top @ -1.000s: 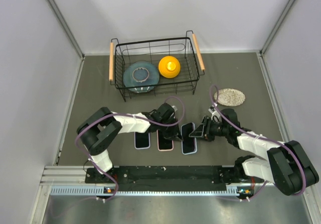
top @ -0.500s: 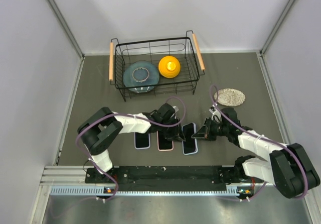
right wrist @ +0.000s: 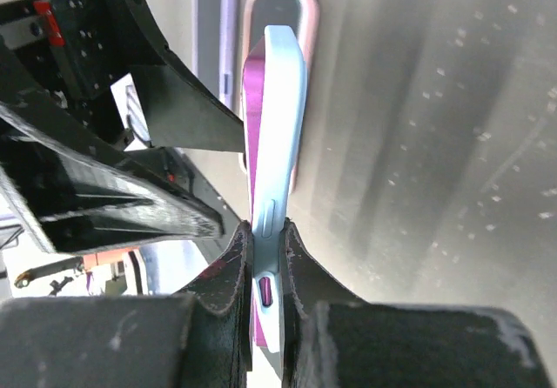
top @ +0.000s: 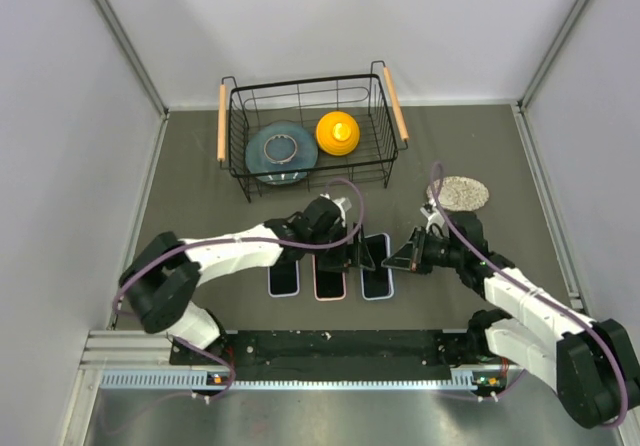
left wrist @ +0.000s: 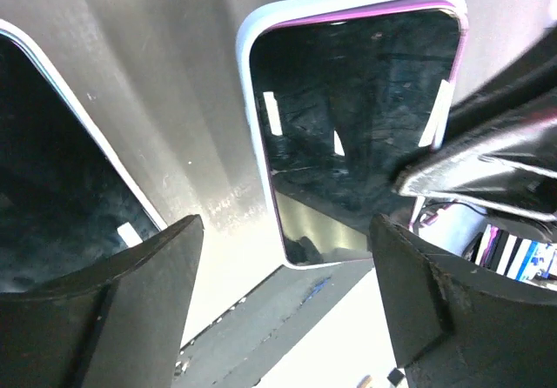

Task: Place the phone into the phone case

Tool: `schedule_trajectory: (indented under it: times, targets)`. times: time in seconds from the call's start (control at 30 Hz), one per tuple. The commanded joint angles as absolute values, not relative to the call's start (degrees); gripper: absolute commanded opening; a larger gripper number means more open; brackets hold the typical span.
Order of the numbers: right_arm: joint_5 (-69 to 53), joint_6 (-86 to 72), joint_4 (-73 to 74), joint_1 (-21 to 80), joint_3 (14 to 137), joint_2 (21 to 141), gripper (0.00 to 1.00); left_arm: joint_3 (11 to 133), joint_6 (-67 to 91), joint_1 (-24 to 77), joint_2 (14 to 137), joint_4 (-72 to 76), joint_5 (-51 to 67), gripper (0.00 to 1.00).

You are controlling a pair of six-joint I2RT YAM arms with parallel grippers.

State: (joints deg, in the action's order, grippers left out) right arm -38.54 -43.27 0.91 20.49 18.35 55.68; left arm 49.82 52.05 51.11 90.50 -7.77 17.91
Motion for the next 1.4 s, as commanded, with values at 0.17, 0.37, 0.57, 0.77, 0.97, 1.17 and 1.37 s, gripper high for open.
schedule_trajectory:
  times: [0.17, 0.37, 0.57, 0.77, 0.97, 1.17, 1.37]
  targets:
    - [-50.35, -57.62, -26.07, 20.66, 17.33, 53.61, 0.00, 47.91, 46.67, 47.03, 75.68, -10.73, 20.99, 0.83]
    - [-52.73, -61.79, -38.49, 20.74, 15.91, 52.91, 0.00, 42.37, 48.34, 44.21, 70.58, -3.35, 27.41, 0.82]
    - [-55.98, -70.29, -54.71, 20.74, 13.81, 55.80, 0.00, 39.64, 53.15, 43.07, 70.75, 9.18, 35.32, 0.79]
    - [-56.60, -73.56, -62.13, 20.74, 11.17, 59.41, 0.00, 36.91, 59.58, 43.07, 72.86, 22.40, 41.39, 0.66]
    - [-57.04, -72.43, -61.00, 20.83, 10.37, 59.68, 0.02, 35.68, 61.17, 42.98, 73.39, 25.66, 42.01, 0.27]
    - [-60.11, -65.84, -51.25, 20.83, 12.04, 58.01, 0.39, 35.77, 62.84, 42.45, 74.35, 29.00, 43.85, 0.00]
    - [-61.96, -62.93, -47.81, 20.74, 9.59, 54.93, 0.61, 36.47, 62.23, 41.14, 73.48, 28.22, 43.16, 0.00]
